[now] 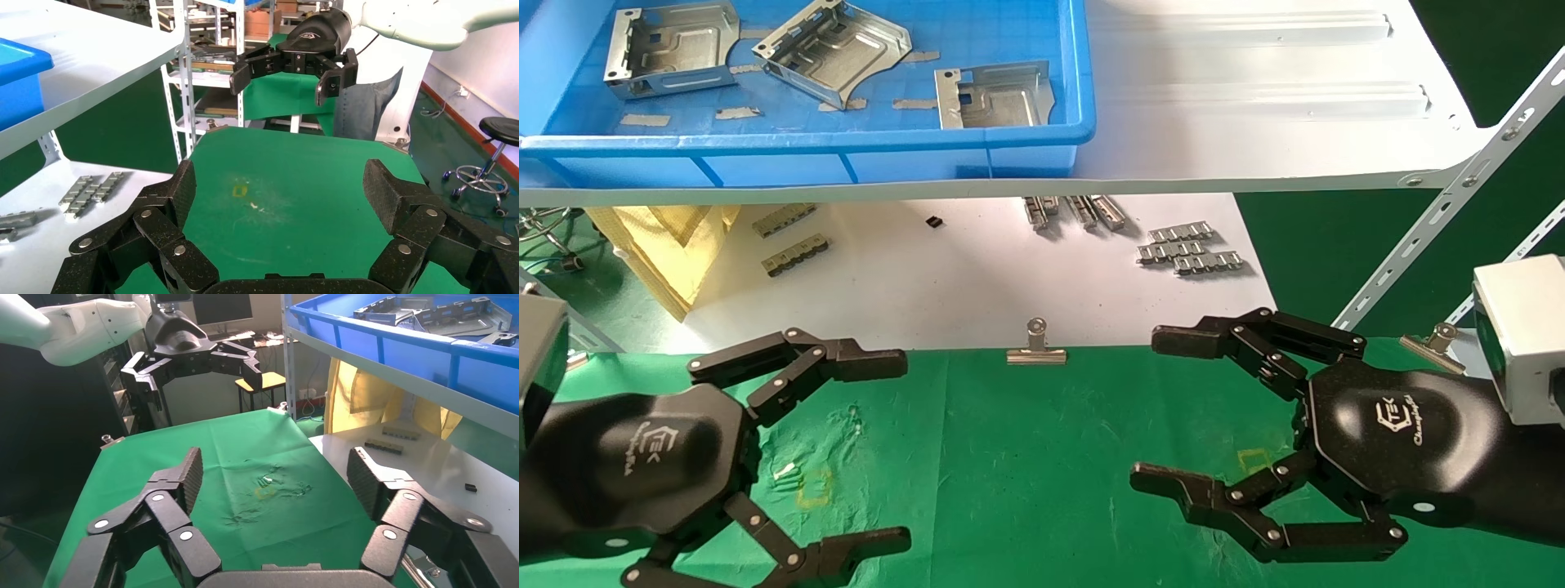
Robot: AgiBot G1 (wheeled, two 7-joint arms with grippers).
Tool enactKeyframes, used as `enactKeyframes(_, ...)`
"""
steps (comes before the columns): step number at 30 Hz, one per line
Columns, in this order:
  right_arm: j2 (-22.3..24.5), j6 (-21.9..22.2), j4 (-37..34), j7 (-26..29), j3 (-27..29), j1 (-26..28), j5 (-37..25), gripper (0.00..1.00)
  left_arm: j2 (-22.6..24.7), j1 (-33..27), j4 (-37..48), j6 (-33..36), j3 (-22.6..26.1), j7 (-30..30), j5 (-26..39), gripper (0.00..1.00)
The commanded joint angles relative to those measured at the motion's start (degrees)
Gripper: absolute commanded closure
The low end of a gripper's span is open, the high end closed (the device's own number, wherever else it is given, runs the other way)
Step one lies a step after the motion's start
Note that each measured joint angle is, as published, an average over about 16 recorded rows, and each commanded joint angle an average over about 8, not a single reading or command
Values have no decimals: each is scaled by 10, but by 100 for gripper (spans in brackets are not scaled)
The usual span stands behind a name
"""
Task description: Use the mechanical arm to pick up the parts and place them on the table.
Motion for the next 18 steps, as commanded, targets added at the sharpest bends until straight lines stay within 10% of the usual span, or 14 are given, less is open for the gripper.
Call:
enactKeyframes(1,0,0,0,0,0,0,0,100,0,0,0,0,0,0,0,0)
enactKeyframes(18,0,0,0,0,0,0,0,100,0,0,0,0,0,0,0,0)
